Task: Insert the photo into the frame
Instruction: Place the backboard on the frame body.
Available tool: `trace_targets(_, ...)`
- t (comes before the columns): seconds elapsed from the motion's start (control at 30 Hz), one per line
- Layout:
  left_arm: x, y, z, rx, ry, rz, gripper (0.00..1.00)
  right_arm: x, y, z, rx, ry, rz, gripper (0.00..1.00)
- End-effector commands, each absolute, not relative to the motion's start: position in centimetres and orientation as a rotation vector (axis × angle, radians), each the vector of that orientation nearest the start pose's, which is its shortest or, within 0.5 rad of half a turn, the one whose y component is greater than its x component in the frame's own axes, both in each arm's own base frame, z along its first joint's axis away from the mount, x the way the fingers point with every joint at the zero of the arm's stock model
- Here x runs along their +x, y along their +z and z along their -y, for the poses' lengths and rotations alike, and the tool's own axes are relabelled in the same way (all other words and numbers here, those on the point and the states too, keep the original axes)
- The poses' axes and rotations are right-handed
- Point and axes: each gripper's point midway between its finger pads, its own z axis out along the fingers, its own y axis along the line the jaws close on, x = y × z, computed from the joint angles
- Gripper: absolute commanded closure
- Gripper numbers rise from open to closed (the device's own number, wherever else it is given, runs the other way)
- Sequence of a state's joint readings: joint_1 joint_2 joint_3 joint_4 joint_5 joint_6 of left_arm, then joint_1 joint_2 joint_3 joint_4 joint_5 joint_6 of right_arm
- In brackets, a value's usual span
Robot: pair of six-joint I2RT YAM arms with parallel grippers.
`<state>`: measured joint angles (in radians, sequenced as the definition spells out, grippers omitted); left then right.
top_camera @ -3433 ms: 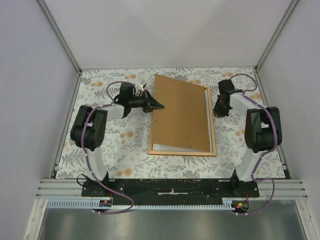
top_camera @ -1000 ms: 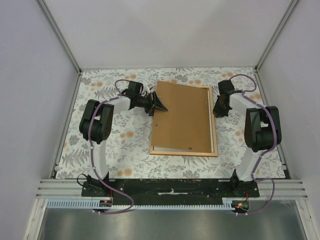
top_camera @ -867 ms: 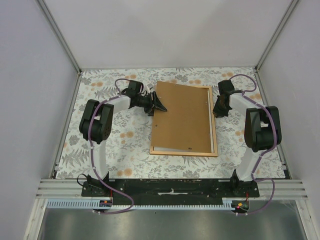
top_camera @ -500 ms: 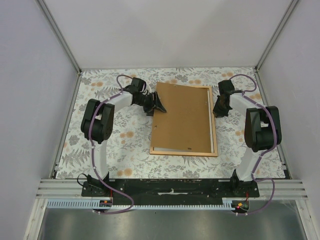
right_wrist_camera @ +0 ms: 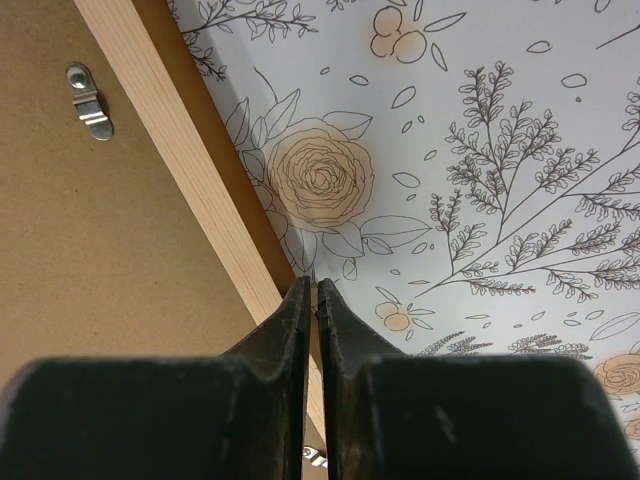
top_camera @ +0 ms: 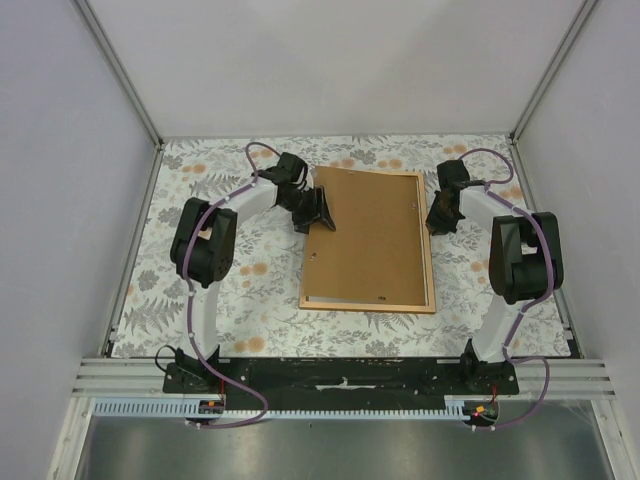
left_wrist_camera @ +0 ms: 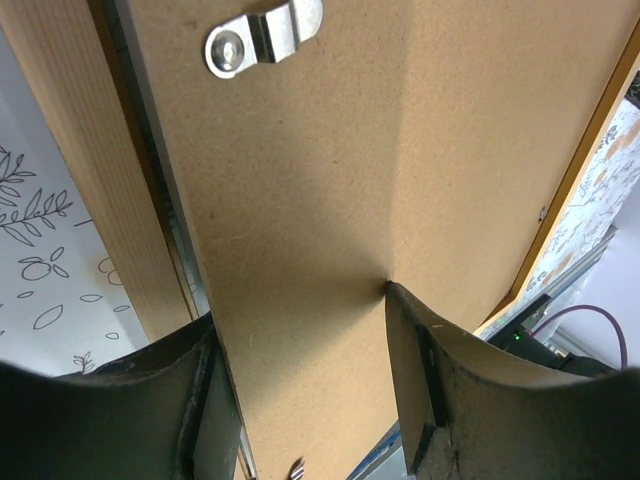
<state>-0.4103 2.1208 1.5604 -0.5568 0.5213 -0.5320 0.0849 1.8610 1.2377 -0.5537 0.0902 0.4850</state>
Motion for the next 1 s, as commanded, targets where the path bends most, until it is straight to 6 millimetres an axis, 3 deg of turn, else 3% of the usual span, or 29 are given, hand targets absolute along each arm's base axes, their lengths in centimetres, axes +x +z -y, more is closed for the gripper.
trace_targets(0.0, 38.8, 5.8, 28.5, 0.079, -0.889, -2.796, 0.4, 39.7, 3.1, -3.7, 0.553, 0.053, -2.655, 0.88)
trace_targets(0.47, 39.3, 5.4, 26.7, 0.118, -0.656, -2.818, 0.39, 39.7, 3.1, -3.8, 0.55, 0.056, -2.656, 0.87)
trace_targets(0.97, 38.7, 4.2, 26.3, 0.193, -0.424, -2.847, 0.36, 39.7, 3.1, -3.8, 0.547, 0.06, -2.658, 0.88)
